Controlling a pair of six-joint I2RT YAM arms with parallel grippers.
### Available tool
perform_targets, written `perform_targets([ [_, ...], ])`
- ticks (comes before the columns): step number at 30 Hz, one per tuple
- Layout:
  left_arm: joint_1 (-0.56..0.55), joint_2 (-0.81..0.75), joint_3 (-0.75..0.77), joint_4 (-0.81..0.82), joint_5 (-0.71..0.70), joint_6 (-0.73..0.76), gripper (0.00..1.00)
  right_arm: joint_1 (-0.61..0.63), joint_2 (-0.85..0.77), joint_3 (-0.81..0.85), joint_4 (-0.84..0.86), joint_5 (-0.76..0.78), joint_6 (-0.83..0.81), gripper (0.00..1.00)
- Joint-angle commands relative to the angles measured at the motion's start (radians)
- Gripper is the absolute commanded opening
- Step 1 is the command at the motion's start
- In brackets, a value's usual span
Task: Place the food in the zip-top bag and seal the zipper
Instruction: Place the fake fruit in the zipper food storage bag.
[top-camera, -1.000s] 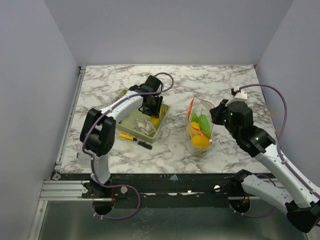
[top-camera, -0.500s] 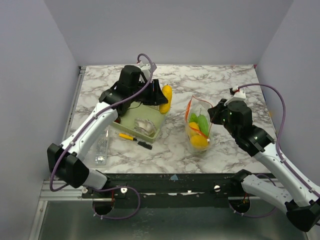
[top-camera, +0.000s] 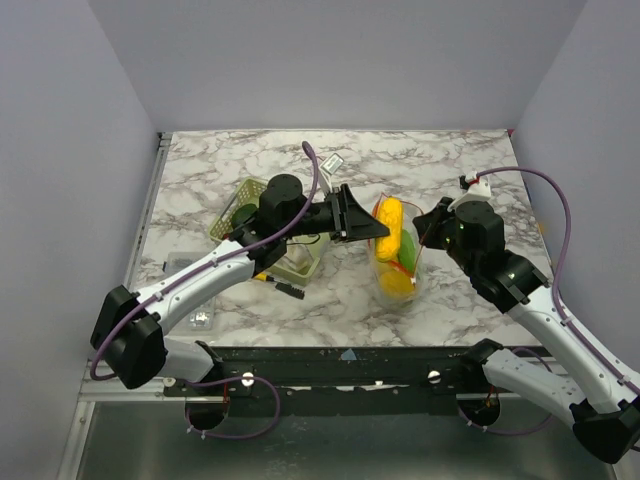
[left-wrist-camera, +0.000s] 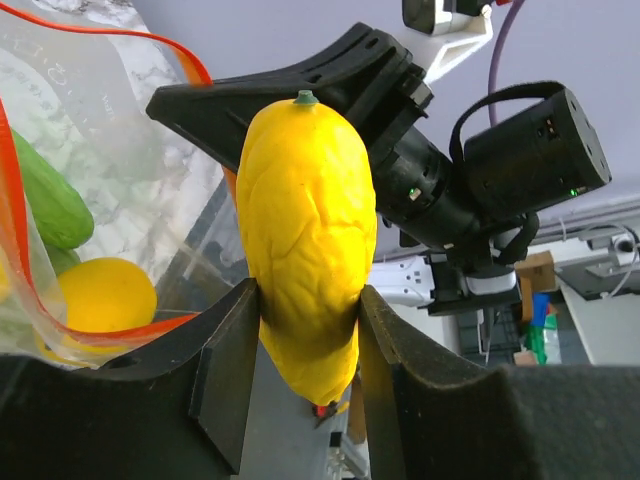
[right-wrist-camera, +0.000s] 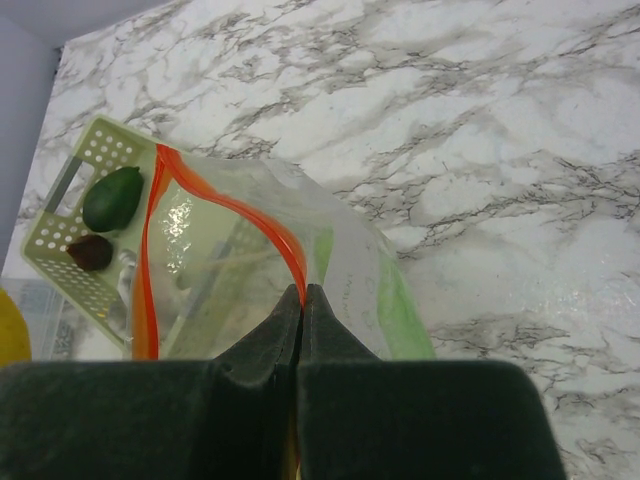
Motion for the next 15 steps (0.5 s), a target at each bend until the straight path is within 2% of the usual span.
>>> perform_targets([
  [1, -0.032, 0.028, 0.018, 0.016, -0.182, -0.082, 0.03, -0.002, -0.001, 0.004, 0.038, -0.03, 0.02, 0.01],
  [3, -0.044, 0.046, 0.041, -0.072, -0.248, -0.078, 0.07, -0.002, -0.004, 0.002, 0.042, -0.033, 0.027, 0.01],
  [6, -0.055, 0.077, 0.077, -0.142, -0.293, -0.085, 0.23, -0.002, -0.009, -0.004, 0.048, -0.043, 0.039, 0.01],
  [9, -0.073, 0.106, 0.124, -0.216, -0.321, -0.069, 0.32, -0.001, -0.01, -0.01, 0.054, -0.053, 0.043, 0.01],
  [12, -0.084, 0.122, 0.14, -0.24, -0.318, -0.066, 0.47, -0.001, -0.006, -0.012, 0.055, -0.053, 0.044, 0.01],
  [15, -0.087, 0.114, 0.14, -0.255, -0.323, -0.045, 0.67, -0.001, -0.01, -0.015, 0.055, -0.05, 0.042, 0.01],
])
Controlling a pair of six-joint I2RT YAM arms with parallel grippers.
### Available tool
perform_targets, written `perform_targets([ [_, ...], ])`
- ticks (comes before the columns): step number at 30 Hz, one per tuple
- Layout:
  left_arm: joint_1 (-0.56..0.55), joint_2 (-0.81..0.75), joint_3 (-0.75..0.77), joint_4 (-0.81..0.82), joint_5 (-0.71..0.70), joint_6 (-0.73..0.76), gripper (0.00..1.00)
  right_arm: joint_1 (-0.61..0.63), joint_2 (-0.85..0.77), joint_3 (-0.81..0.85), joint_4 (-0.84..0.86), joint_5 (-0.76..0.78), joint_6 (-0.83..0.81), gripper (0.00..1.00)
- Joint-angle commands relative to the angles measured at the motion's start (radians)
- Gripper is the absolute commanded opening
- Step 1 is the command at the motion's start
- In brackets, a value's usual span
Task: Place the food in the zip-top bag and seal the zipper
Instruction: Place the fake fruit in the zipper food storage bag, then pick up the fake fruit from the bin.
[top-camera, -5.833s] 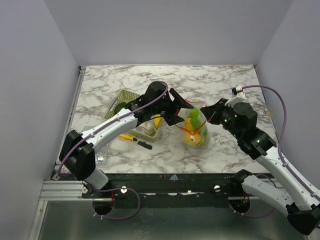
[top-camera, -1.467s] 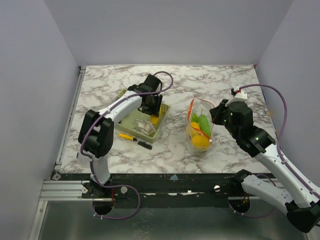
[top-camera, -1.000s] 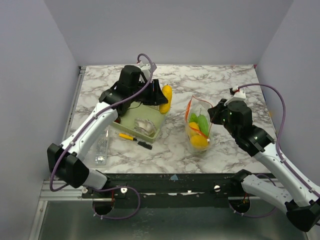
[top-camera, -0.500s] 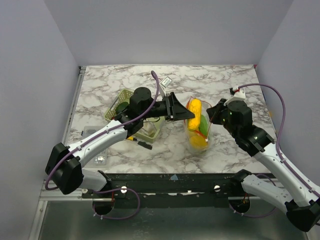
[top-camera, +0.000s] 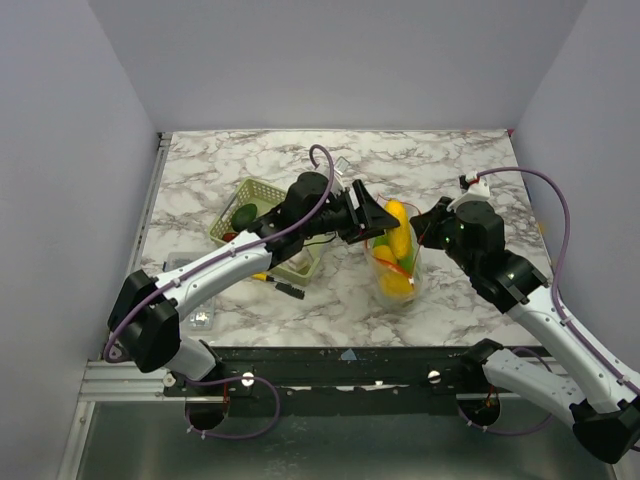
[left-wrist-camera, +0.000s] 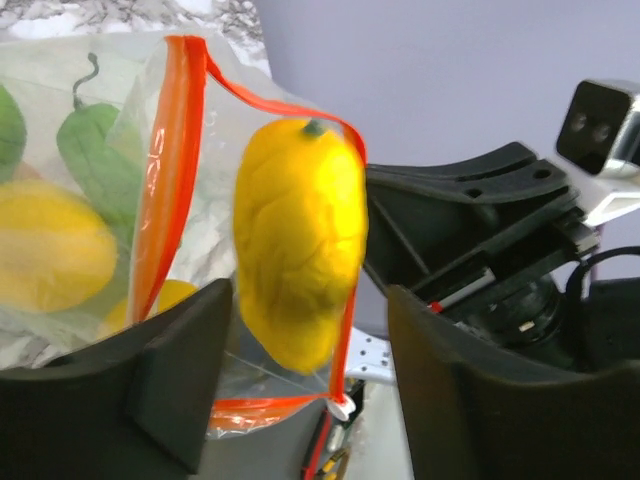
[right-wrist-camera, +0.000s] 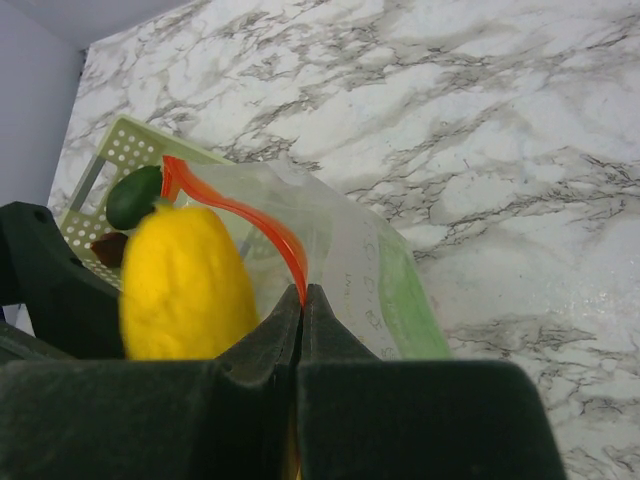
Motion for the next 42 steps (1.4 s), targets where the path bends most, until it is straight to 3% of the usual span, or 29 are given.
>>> perform_targets([
  [1, -0.01, -0.01, 0.037, -0.083, -0.051, 0.04, 0.73, -0.001, -0.011, -0.012, 0.038, -0.014, 0.011, 0.01],
  [4, -0.011, -0.026, 0.06, -0.153, -0.073, 0.109, 0.78, -0.002, -0.013, -0.016, 0.035, -0.006, 0.009, 0.01],
  [13, 0.017, -0.143, 0.059, -0.284, -0.159, 0.353, 0.75, -0.003, -0.019, -0.021, 0.029, 0.005, 0.004, 0.01],
  [16, 0.077, -0.204, 0.019, -0.326, -0.179, 0.423, 0.75, -0.001, -0.023, -0.023, 0.028, 0.007, 0.001, 0.01],
  [20, 0.152, -0.286, -0.05, -0.424, -0.304, 0.538, 0.75, -0.001, -0.03, -0.027, 0.027, 0.013, 0.0, 0.01],
  [26, 0.305, -0.296, -0.076, -0.585, -0.44, 0.696, 0.77, -0.002, -0.042, -0.029, 0.023, 0.013, -0.007, 0.01],
  [34, 0.429, -0.047, 0.082, -0.815, -0.573, 0.848, 0.78, -0.001, -0.048, -0.025, 0.025, 0.007, -0.01, 0.01],
  [38, 0.437, 0.121, 0.193, -0.893, -0.72, 0.909, 0.8, -0.002, -0.058, -0.037, 0.034, -0.002, -0.007, 0.01],
  [42, 0.442, 0.261, 0.303, -0.92, -0.781, 0.966, 0.83, -0.001, -0.059, -0.053, 0.044, -0.011, -0.003, 0.01],
])
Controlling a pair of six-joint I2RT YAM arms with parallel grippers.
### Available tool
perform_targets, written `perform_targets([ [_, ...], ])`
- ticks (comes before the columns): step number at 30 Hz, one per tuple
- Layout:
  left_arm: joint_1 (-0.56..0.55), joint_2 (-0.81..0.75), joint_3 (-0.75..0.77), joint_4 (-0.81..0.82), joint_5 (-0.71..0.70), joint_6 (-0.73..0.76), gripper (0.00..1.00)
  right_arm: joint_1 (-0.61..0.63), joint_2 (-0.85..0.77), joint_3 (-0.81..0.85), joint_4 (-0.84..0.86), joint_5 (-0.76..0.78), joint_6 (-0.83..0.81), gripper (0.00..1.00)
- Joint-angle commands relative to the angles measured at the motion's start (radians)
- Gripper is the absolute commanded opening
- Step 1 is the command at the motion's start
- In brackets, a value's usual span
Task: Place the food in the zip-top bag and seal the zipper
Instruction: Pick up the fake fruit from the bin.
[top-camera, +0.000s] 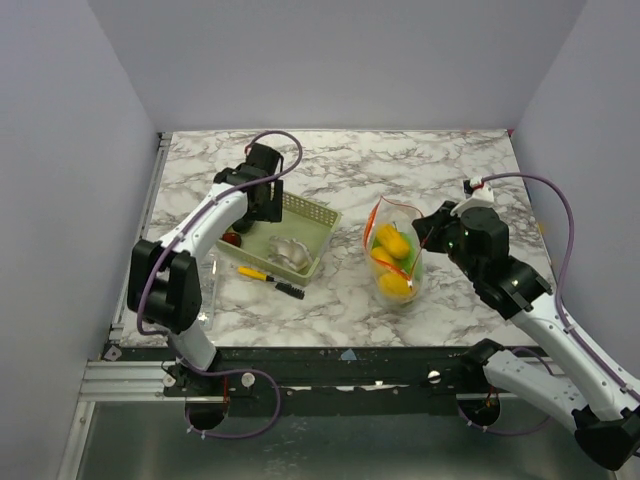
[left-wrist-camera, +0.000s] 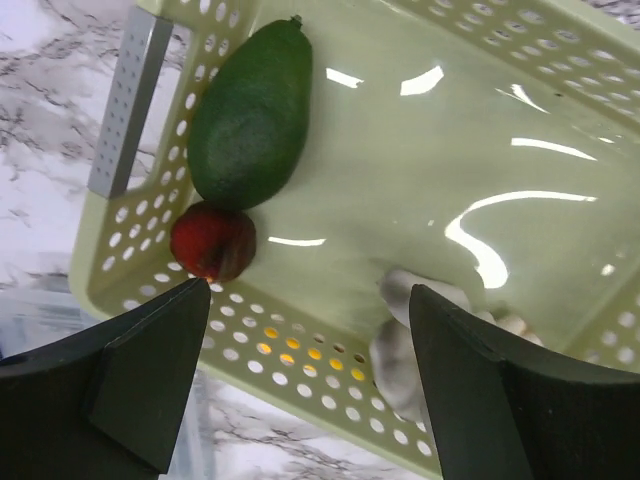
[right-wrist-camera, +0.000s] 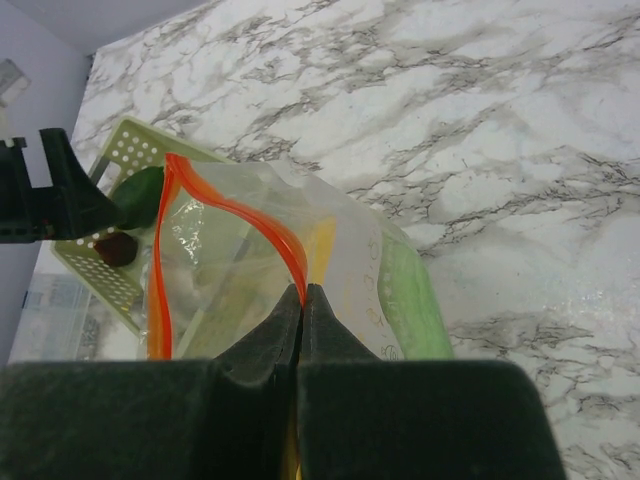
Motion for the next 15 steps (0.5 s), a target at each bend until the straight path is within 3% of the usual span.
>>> perform_targets([
  [1, 0.011, 0.127, 0.116, -0.081, -0.139, 0.106, 0.83, -0.002, -0.013, -0.023, 0.04, -0.014, -0.001, 0.01],
  [15, 0.032, 0.376, 0.27, -0.098, -0.22, 0.198, 0.81, -0.002, -0.028, -0.018, 0.031, -0.006, -0.003, 0.01],
])
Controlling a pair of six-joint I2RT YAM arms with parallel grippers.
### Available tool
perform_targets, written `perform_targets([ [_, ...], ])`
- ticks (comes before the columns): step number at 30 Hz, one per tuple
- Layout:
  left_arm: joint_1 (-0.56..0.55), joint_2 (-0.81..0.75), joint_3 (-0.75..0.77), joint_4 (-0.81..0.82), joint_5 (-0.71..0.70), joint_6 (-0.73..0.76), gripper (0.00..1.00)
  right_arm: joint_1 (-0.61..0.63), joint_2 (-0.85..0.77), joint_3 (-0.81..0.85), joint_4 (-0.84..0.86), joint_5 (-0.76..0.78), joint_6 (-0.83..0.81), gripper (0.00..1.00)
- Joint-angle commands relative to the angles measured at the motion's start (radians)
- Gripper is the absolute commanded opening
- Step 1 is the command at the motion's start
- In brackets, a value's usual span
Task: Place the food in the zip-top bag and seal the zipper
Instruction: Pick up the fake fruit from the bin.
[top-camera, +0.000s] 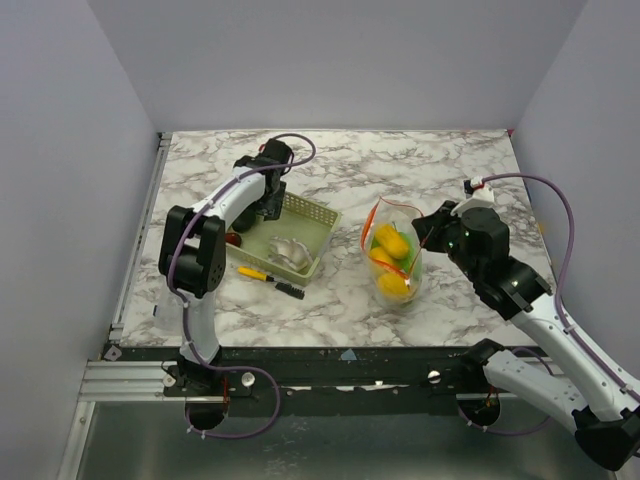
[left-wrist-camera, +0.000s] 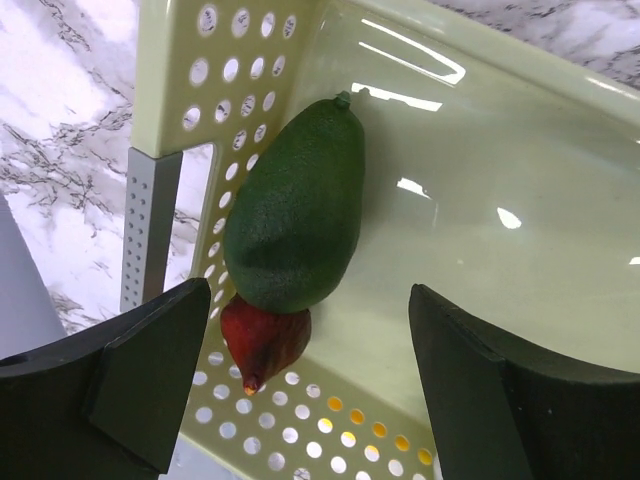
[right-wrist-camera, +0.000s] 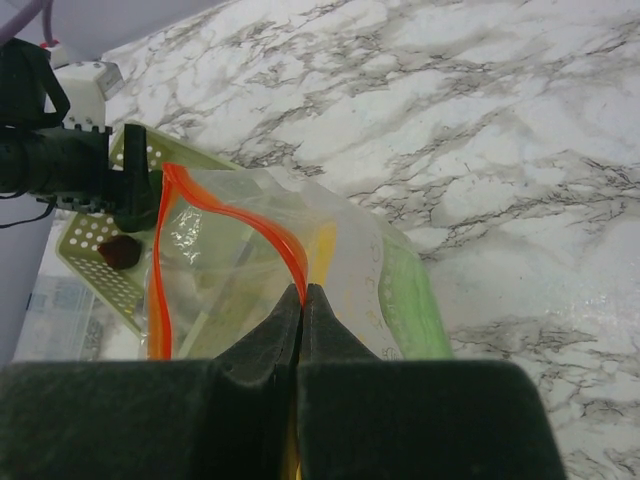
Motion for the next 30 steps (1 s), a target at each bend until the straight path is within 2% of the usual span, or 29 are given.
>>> perform_targets([
  [1, 0.015, 0.046, 0.034, -0.039, -0.055, 0.042, 0.81, -0.002, -0.025, -0.009, 0.011, -0.006, -0.002, 0.01],
  [11, 0.023, 0.133, 0.111, -0.084, -0.028, 0.052, 0.78, -0.002, -0.017, 0.0, 0.002, -0.012, 0.007, 0.01],
  [17, 0.024, 0.137, 0.123, -0.092, 0.002, 0.05, 0.55, -0.002, -0.017, -0.005, 0.003, -0.017, 0.017, 0.01],
  [20, 0.024, 0.132, 0.116, -0.093, 0.003, 0.048, 0.5, -0.002, -0.016, 0.0, 0.001, -0.018, 0.016, 0.01],
  [24, 0.023, 0.122, 0.118, -0.096, 0.014, 0.035, 0.34, -0.001, -0.012, 0.004, 0.001, -0.012, 0.013, 0.01],
  [30, 0.013, -0.009, 0.08, -0.083, 0.081, 0.014, 0.19, -0.002, -0.015, 0.005, -0.006, -0.015, 0.015, 0.01],
])
